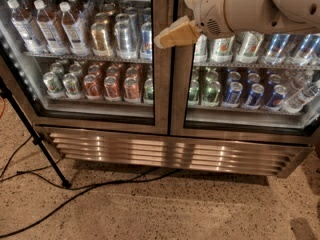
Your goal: Open left fridge door
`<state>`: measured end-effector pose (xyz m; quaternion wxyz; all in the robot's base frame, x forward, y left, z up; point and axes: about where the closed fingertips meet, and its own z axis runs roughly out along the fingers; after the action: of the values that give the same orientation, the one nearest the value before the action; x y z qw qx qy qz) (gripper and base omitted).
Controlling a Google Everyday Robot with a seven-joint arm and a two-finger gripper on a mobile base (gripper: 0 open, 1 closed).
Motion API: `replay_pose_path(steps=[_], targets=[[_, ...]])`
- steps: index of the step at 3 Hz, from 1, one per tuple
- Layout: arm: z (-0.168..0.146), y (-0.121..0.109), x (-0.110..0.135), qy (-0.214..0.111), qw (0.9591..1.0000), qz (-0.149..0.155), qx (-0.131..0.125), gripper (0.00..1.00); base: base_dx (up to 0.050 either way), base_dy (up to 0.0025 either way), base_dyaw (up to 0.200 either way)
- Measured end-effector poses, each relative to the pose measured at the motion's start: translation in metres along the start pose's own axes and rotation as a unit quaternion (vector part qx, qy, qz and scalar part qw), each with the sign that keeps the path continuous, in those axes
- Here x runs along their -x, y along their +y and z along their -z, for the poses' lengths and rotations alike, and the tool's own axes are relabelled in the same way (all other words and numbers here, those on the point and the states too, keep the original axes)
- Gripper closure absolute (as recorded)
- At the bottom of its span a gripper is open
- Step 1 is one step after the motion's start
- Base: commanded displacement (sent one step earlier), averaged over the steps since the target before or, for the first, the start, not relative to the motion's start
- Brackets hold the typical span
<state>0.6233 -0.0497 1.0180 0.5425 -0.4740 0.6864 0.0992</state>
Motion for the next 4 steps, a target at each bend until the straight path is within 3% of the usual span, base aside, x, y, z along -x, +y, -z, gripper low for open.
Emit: replay_pose_path(steps=[4], targets=[[-0.035, -0.023, 0.005, 0.011, 0.9996, 0.024, 0.008, 0.31, 0.000, 0.00000, 0.000]])
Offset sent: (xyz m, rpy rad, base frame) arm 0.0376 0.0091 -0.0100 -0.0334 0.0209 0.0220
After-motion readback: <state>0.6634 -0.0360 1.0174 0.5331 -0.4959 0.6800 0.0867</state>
